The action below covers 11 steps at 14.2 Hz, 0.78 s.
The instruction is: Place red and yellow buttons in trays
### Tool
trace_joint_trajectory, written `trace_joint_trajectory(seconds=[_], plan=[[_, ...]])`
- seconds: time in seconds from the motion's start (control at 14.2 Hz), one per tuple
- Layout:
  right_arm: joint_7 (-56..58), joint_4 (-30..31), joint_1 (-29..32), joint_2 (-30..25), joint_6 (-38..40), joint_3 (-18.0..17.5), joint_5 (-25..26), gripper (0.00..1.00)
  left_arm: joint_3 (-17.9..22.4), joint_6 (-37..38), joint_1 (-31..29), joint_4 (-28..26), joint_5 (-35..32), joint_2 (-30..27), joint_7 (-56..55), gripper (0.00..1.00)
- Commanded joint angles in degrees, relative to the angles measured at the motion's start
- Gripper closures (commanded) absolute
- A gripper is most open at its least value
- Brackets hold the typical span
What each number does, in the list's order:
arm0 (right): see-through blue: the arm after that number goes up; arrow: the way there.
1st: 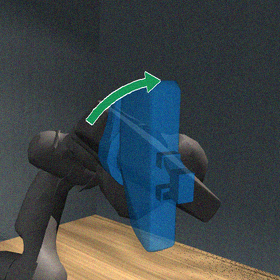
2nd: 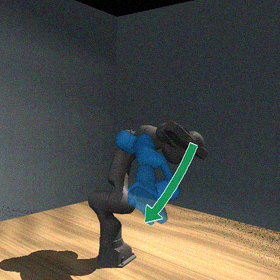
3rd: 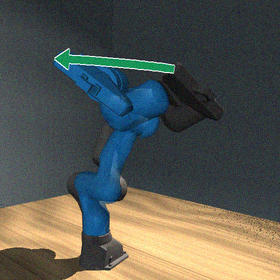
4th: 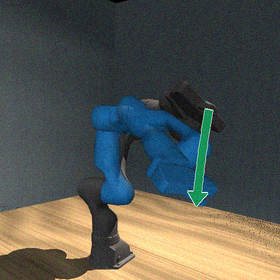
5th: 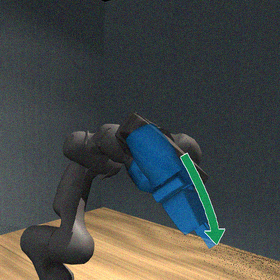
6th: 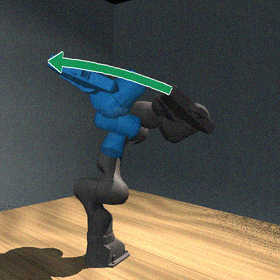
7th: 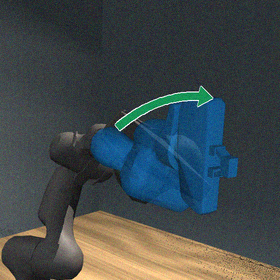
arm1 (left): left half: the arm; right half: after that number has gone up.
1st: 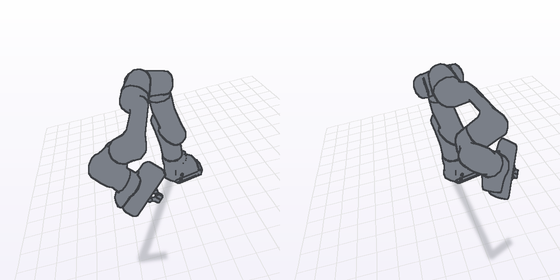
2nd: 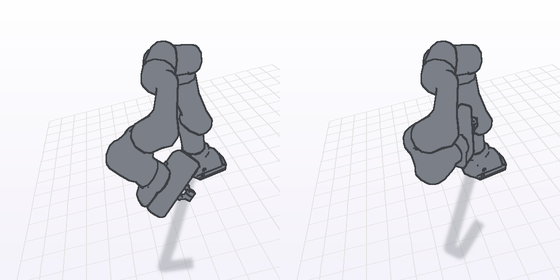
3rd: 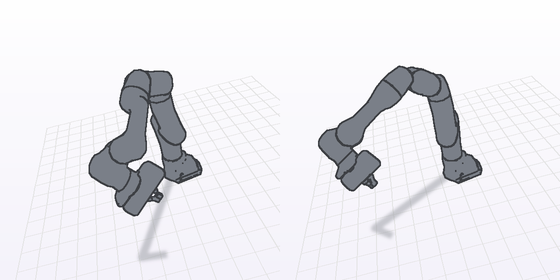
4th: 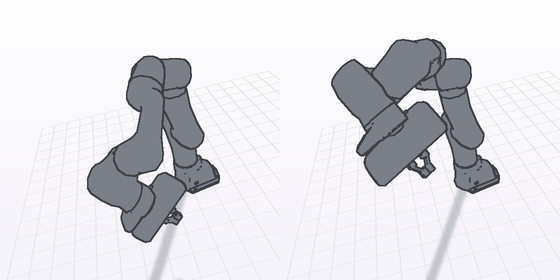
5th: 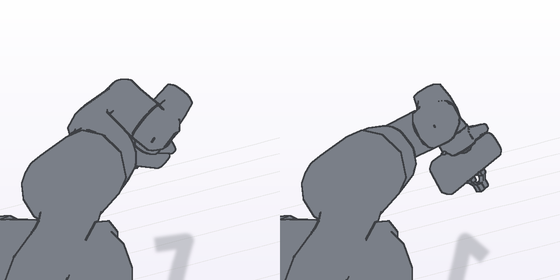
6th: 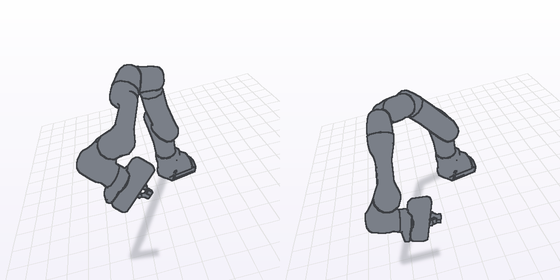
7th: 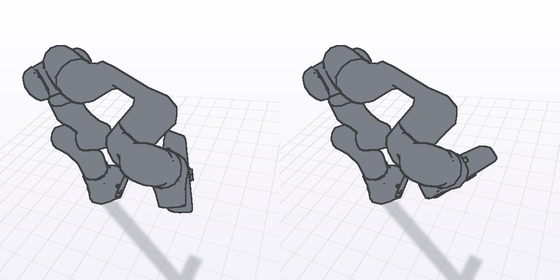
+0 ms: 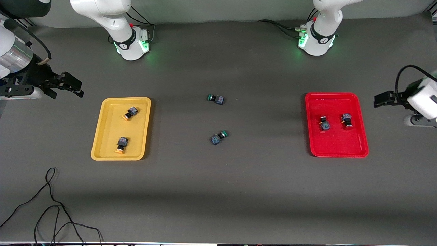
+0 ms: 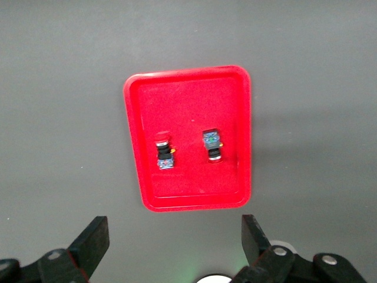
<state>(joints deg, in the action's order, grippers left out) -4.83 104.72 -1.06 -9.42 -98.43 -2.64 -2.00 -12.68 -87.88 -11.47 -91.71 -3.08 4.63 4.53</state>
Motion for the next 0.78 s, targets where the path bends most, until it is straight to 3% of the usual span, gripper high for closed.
trace_joint_trajectory(seconds=[0.0, 0.21, 0.71], plan=[[0.79, -1.63, 0.71, 0.19, 1.04, -0.35, -0.63, 0.0, 10.54, 0.17, 11.18, -1.37, 1.94, -2.78, -0.13, 0.0], [0.79, -1.63, 0.8, 0.71, 0.43, -0.27, -0.72, 0.0, 14.43, -0.62, 16.29, -1.1, 1.94, -2.96, -0.39, 0.0], [1.66, -1.01, 0.8, 0.27, 1.66, -0.09, -0.72, 0.0, 14.0, -0.98, 16.57, -0.49, 2.64, -2.96, -2.33, 0.0]])
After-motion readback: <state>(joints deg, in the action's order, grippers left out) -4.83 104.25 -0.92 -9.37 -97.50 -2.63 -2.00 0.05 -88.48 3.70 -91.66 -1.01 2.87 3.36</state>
